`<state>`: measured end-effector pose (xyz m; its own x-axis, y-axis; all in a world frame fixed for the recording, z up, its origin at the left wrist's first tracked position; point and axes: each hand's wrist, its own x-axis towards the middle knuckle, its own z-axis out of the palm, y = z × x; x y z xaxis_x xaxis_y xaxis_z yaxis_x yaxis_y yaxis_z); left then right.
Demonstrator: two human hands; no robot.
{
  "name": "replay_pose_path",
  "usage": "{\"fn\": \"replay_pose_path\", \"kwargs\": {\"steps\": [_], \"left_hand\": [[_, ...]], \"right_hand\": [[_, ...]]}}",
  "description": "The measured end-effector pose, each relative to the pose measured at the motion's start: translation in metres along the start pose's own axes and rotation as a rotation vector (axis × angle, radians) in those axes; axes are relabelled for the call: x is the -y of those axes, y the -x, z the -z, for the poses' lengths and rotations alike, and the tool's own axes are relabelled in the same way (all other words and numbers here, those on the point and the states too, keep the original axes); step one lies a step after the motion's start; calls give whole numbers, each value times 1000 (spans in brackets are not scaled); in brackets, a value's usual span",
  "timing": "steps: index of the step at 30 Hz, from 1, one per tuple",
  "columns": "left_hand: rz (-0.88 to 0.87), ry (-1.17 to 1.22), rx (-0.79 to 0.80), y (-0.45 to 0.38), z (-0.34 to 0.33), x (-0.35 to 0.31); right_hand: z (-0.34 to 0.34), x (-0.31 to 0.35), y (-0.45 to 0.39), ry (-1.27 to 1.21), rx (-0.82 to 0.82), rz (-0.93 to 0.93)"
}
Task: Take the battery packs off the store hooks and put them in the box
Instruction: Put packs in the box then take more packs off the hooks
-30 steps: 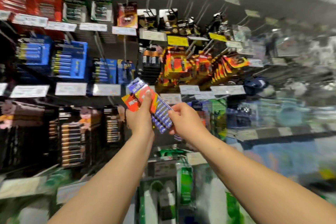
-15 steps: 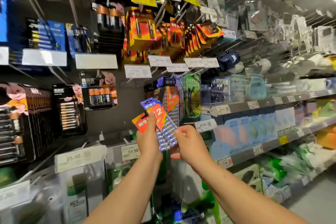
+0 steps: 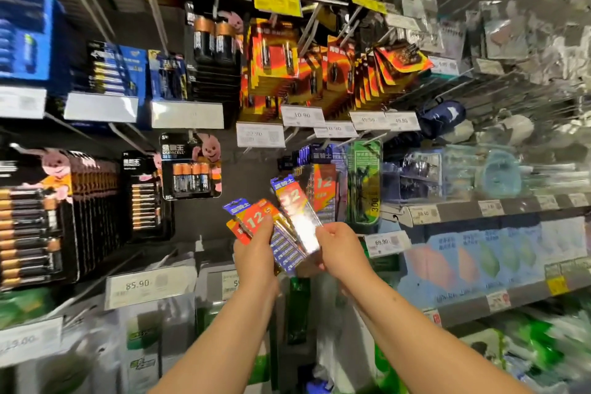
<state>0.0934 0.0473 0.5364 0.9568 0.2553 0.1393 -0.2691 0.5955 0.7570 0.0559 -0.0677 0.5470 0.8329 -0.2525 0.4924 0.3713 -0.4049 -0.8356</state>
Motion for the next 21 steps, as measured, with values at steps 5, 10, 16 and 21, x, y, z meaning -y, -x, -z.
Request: {"fn": "replay_pose_path", "kwargs": {"steps": [5, 10, 16, 21], "left_hand": [[-97, -62, 20, -9, -9, -22], [-149, -129, 77, -10, -19, -28], [-144, -145, 102, -9, -15, -30], [-155, -162, 128, -5, -9, -33]], "right_hand": [[12, 8, -26, -397, 105, -149], [16, 16, -42, -508, 58, -153], [16, 25, -47, -509, 95, -99], [12, 32, -53, -554, 84, -112]]}}
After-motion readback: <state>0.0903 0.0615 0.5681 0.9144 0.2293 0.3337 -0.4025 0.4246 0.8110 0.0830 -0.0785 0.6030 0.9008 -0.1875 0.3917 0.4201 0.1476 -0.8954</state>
